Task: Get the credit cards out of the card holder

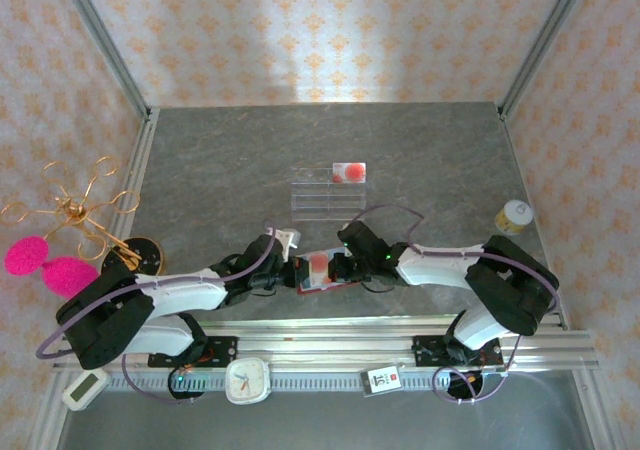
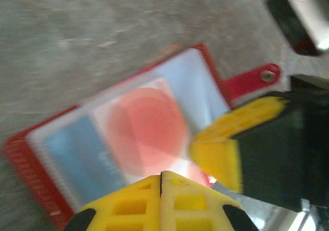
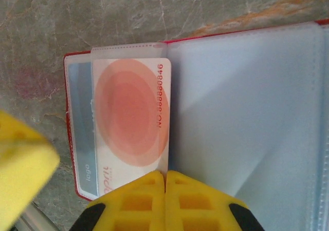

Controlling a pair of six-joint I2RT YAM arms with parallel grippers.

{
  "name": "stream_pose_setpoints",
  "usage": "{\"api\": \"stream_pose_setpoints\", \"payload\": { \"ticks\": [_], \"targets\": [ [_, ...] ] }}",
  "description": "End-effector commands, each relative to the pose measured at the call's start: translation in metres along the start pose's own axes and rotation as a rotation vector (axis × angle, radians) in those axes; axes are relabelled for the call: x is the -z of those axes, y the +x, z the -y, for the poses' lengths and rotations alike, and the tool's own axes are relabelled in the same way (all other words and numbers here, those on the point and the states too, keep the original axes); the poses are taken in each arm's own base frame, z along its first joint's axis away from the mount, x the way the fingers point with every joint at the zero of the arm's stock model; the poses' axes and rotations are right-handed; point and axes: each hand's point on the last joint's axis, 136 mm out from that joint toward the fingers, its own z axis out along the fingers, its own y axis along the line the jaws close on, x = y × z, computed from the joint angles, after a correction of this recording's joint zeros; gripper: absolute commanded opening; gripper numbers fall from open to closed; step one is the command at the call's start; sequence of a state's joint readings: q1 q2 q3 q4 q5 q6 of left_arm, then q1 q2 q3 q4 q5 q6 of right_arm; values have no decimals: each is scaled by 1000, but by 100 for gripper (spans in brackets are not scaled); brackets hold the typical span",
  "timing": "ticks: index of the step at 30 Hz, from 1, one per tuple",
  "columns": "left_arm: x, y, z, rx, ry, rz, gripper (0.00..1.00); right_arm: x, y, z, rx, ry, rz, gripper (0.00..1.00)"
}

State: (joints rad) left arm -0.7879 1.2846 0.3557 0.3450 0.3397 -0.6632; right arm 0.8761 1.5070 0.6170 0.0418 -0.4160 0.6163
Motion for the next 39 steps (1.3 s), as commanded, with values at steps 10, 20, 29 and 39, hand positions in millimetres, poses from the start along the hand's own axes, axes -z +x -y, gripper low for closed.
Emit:
{"api": "stream_pose_setpoints", "payload": {
  "ticks": [10,20,29,39],
  "targets": [
    [-15,21,-15,-13,-72,-81,0,-4,4,13,-22,34,-6,0],
    [-11,24,-32,9,-94,-75,0,15,0,46,-112,116,56,0],
    [-7,4,-27,-20,-82,-28,0,22,0,42,-92,102,66,0],
    [-8,-32,42,-99,90,46,0,39,-19,13,-12,11,116,27]
  ]
}}
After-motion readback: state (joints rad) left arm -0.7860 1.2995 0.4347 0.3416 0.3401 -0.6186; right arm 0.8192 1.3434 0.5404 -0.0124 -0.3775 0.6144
